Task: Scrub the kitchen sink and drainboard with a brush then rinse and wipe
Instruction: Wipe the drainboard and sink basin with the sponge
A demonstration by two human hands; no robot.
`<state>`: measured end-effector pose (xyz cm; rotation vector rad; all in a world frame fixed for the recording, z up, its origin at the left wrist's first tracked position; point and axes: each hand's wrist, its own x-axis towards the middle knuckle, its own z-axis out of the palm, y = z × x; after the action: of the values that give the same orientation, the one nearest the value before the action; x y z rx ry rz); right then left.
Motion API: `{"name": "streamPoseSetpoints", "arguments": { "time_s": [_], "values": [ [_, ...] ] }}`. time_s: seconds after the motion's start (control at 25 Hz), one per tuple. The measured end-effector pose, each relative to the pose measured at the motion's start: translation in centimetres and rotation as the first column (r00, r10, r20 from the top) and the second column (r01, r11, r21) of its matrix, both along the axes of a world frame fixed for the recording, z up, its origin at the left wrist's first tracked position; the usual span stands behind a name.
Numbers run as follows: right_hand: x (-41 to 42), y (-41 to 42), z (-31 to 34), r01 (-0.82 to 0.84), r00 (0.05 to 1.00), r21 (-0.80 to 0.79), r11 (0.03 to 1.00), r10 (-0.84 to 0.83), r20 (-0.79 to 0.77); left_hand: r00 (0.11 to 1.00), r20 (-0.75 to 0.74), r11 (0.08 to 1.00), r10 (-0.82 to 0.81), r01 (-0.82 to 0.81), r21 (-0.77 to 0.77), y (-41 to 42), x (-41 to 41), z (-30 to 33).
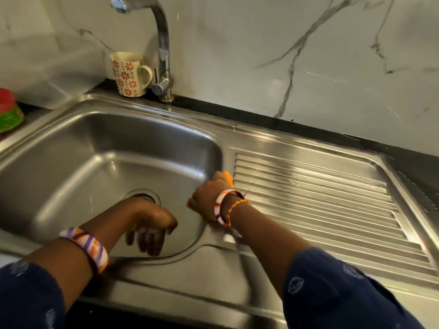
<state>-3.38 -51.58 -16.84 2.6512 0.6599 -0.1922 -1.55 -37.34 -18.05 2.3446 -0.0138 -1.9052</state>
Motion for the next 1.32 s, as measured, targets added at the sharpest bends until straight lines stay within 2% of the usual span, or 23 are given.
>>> {"name": "streamPoseSetpoints", "arguments": {
  "time_s": [0.08, 0.16, 0.32, 0.44, 0.48, 0.52, 0.6, 0.64, 0.72, 0.76, 0.84, 0.88, 0.92, 1.0, 1.04, 1.08, 1.12, 1.2, 1.32],
  "values": [
    [-2.5, 2.3, 0.2, 0.029, 0.997, 0.052, 0.998, -0.026, -0.067, 0.990, 0.080, 0.979, -0.119, 0.103, 0.178, 1.5, -1.4, 0.9],
    [-4.1, 4.2, 0.2, 0.179, 0.976, 0.172, 0.969, -0.152, -0.158, 0.970, 0.169, 0.965, -0.176, 0.136, 0.225, 3.2, -2.3, 1.2],
    [-5.4, 6.6, 0.1, 0.383, 0.898, 0.297, 0.875, -0.277, -0.341, 0.903, 0.399, 0.982, -0.162, 0.109, 0.152, 6.1, -3.2, 1.2],
    [-5.6, 7.5, 0.7, 0.528, 0.809, 0.437, 0.728, -0.274, -0.520, 0.916, 0.393, 0.995, -0.085, 0.057, 0.081, 7.5, -2.7, 1.2],
    [-5.6, 7.6, 0.8, 0.574, 0.778, 0.507, 0.643, -0.235, -0.582, 0.936, 0.348, 0.996, -0.046, 0.017, 0.085, 7.7, -2.5, 1.7],
    [-5.7, 7.4, 1.1, 0.643, 0.736, 0.583, 0.498, -0.189, -0.650, 0.957, 0.289, 0.996, -0.004, -0.021, 0.083, 7.7, -2.4, 2.3],
    [-6.1, 6.5, 1.8, 0.743, 0.669, 0.664, 0.083, -0.098, -0.736, 0.990, 0.139, 0.997, 0.012, -0.022, 0.077, 6.9, -2.1, 3.4],
    [-6.2, 5.8, 2.1, 0.714, 0.692, 0.696, -0.073, -0.070, -0.718, 0.994, 0.111, 0.998, -0.017, 0.011, 0.062, 6.4, -1.8, 3.7],
    [-6.4, 3.3, 2.8, 0.588, 0.761, 0.755, -0.290, -0.117, -0.638, 0.986, 0.166, 1.000, -0.005, 0.010, -0.029, 4.5, -1.0, 3.8],
    [-6.5, 1.5, 3.3, 0.509, 0.782, 0.786, -0.351, -0.192, -0.592, 0.961, 0.276, 0.993, 0.023, 0.010, -0.116, 3.3, -0.7, 3.8],
    [-7.1, -3.2, 4.3, 0.330, 0.758, 0.874, -0.357, -0.452, -0.470, 0.854, 0.520, 0.954, 0.022, 0.139, -0.267, 0.3, -0.3, 3.9],
    [-7.9, -6.1, 4.8, 0.260, 0.674, 0.915, -0.309, -0.620, -0.401, 0.783, 0.622, 0.925, 0.016, 0.225, -0.306, -1.3, -0.3, 3.9],
    [-8.9, -9.0, 5.1, 0.243, 0.539, 0.947, -0.209, -0.783, -0.311, 0.716, 0.697, 0.896, 0.042, 0.281, -0.343, -2.9, -0.2, 3.7],
    [-11.9, -14.8, 4.8, 0.378, 0.163, 0.926, -0.011, -0.984, -0.078, 0.652, 0.741, 0.849, 0.160, 0.291, -0.440, -5.7, -0.4, 2.8],
    [-13.7, -17.5, 4.1, 0.493, 0.007, 0.870, -0.025, -0.999, -0.032, 0.631, 0.746, 0.834, 0.211, 0.283, -0.475, -6.8, -0.4, 2.2],
    [-15.6, -19.7, 3.2, 0.610, -0.102, 0.783, -0.122, -0.992, -0.075, 0.610, 0.748, 0.820, 0.262, 0.268, -0.506, -7.9, -0.4, 1.6],
    [-17.2, -21.4, 1.7, 0.723, -0.155, 0.661, -0.201, -0.980, -0.128, 0.586, 0.744, 0.808, 0.319, 0.242, -0.537, -8.9, -0.2, 0.8],
    [-19.2, -23.3, -1.5, 0.874, -0.122, 0.454, -0.173, -0.983, -0.140, 0.508, 0.720, 0.773, 0.473, 0.154, -0.616, -10.1, 0.4, -0.3],
    [-19.4, -24.3, -2.0, 0.887, -0.110, 0.436, -0.152, -0.987, -0.121, 0.421, 0.601, 0.667, 0.679, -0.013, -0.745, -10.8, 2.0, -1.8]
  ]
}}
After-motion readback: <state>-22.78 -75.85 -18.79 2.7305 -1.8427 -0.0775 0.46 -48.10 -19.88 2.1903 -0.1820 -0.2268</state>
